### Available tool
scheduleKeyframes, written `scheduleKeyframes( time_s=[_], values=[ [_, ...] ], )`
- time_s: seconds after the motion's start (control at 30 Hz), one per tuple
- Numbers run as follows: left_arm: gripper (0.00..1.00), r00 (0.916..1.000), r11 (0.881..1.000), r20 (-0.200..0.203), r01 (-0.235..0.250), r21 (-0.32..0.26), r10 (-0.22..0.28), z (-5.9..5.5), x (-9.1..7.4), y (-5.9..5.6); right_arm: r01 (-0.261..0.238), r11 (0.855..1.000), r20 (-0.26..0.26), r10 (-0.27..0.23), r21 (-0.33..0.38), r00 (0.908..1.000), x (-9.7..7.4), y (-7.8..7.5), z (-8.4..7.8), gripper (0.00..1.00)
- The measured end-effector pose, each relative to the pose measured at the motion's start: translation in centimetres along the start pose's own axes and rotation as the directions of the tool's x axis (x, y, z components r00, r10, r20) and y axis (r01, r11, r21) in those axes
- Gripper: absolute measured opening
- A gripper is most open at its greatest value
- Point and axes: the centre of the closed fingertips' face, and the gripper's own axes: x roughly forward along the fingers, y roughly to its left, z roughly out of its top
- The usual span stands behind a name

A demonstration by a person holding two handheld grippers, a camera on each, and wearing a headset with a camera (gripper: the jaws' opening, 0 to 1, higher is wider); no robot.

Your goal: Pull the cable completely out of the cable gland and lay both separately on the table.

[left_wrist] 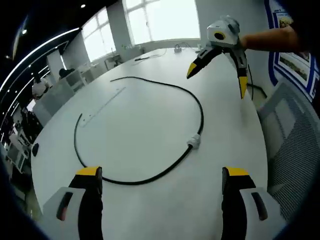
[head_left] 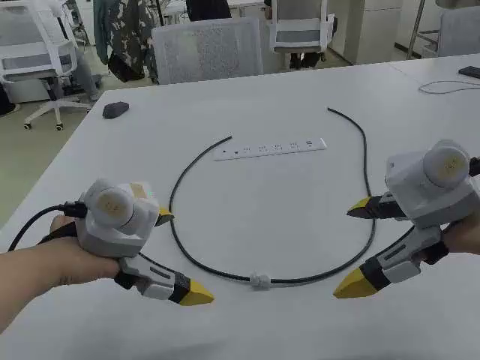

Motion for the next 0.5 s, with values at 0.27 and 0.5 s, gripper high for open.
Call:
scheduleKeyframes(
  time_s=[0.27, 0.5],
  values=[
    [1.00, 0.9995, 1.000, -0.031, 0.006, -0.001, -0.006, -0.76, 0.16, -0.26, 0.015, 1.000, -0.003, -0.015, -0.012, 0.9999, 0.03, -0.45, 0.10, 0.96],
    [1.00, 0.9992, 1.000, -0.039, 0.005, -0.001, -0.005, -0.81, 0.00, -0.39, 0.026, 1.000, 0.015, -0.026, -0.008, 0.9996, -0.32, -0.69, 0.37, 0.99]
  ],
)
